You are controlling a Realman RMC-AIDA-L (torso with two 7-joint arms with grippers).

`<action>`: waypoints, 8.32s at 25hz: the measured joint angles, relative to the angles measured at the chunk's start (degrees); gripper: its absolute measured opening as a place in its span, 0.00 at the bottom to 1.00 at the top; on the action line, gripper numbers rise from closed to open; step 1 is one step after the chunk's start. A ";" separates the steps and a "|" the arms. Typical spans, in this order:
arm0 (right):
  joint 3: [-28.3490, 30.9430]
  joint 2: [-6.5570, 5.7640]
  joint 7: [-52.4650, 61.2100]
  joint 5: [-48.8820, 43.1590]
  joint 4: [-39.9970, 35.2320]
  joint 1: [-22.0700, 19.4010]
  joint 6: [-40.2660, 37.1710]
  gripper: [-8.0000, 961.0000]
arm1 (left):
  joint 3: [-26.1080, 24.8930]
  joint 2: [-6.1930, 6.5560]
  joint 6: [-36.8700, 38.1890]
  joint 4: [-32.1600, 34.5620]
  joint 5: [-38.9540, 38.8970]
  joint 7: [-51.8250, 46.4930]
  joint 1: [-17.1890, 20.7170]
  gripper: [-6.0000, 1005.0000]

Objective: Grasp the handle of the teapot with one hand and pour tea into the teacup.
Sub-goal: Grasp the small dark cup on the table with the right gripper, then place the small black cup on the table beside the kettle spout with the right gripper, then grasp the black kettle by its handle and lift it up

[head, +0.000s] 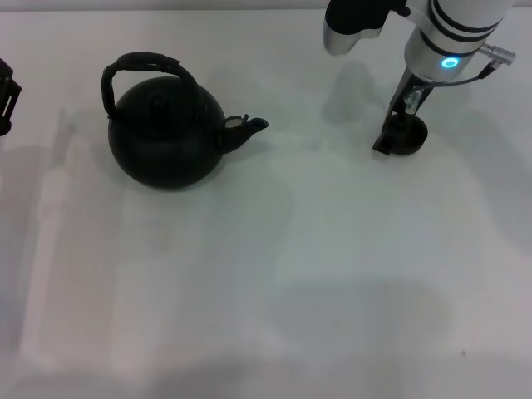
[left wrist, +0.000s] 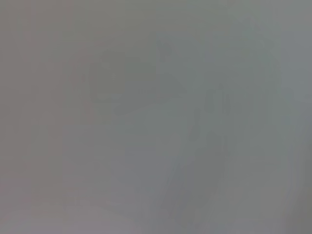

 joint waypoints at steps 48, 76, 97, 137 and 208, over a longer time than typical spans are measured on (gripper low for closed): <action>-10.38 1.20 0.04 5.20 -22.73 -4.60 -14.33 0.81 | -0.08 0.18 0.09 0.41 0.14 0.00 -2.45 0.88; -17.64 1.15 0.08 9.04 -25.81 -7.23 -12.24 0.87 | -0.08 0.18 0.03 1.64 -0.03 0.00 -2.63 0.88; -10.19 1.13 -0.90 9.71 -27.63 -10.11 -12.06 0.89 | -0.75 0.17 0.10 1.88 -0.19 0.00 -2.65 0.88; 76.76 0.81 -101.33 84.74 4.88 -30.33 8.81 0.88 | 12.26 0.14 5.69 2.34 0.71 -7.15 2.92 0.88; 76.78 0.40 -102.57 95.43 5.79 -33.04 9.31 0.88 | 23.97 0.17 0.22 10.25 1.55 -7.16 -9.38 0.13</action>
